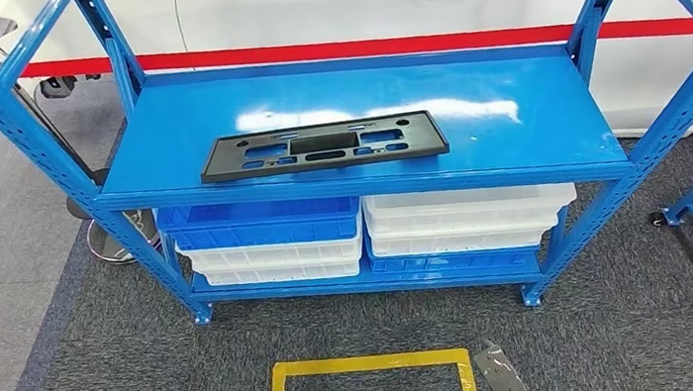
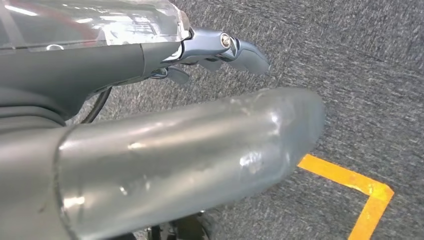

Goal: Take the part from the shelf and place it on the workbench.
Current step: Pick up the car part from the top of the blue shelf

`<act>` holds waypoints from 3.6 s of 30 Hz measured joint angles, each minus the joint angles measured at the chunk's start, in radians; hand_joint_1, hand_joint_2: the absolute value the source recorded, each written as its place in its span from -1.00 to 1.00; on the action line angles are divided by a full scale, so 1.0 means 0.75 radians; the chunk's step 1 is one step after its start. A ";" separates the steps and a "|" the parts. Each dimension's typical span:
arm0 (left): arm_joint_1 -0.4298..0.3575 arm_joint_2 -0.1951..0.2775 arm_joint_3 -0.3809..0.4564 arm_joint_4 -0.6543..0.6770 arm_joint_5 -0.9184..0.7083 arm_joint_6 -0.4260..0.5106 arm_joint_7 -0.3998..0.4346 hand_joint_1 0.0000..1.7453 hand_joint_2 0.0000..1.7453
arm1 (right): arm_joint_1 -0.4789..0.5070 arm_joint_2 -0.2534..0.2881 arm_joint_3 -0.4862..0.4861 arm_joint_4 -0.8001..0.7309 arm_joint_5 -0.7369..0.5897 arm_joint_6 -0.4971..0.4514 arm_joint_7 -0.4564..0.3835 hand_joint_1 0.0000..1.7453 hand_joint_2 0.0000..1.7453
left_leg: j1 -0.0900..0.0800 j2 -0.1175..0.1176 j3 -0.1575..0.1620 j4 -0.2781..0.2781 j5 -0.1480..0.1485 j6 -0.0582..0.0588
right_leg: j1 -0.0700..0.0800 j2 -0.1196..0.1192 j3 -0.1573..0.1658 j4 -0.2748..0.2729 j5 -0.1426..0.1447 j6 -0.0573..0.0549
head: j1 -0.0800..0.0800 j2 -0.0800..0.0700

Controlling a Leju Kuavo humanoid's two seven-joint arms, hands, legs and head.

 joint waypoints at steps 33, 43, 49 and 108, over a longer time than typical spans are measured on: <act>0.040 0.041 0.151 0.060 -0.417 -0.163 -0.114 -1.00 -1.00 | -0.333 -0.134 0.517 -0.963 1.534 -0.272 0.251 -1.00 1.00 | -0.004 0.000 -0.107 0.207 -0.114 -0.025 | -0.005 -0.013 -0.033 -0.043 0.061 -0.044 | -0.001 0.000; 0.029 0.082 0.145 0.072 -0.511 -0.225 -0.106 -1.00 -1.00 | -0.794 -0.437 1.062 -0.812 1.941 -0.475 0.880 -1.00 1.00 | 0.049 -0.017 -0.064 0.029 0.024 -0.042 | -0.042 -0.013 -0.035 -0.003 0.031 0.048 | -0.001 0.000; 0.029 0.090 0.144 0.072 -0.515 -0.228 -0.106 -1.00 -1.00 | -0.873 -0.424 1.171 -0.763 1.940 -0.478 0.937 -1.00 1.00 | 0.022 -0.013 -0.065 0.024 0.026 0.018 | -0.022 -0.012 -0.198 0.320 -0.122 0.028 | -0.001 0.000; -0.001 0.058 0.279 0.093 -0.704 -0.085 -0.108 -1.00 -1.00 | -0.458 -0.333 0.529 -0.735 0.696 -0.164 0.101 -1.00 -1.00 | 0.025 0.007 -0.049 0.024 0.018 0.008 | 0.007 -0.002 -0.106 0.133 -0.036 -0.003 | 0.000 0.000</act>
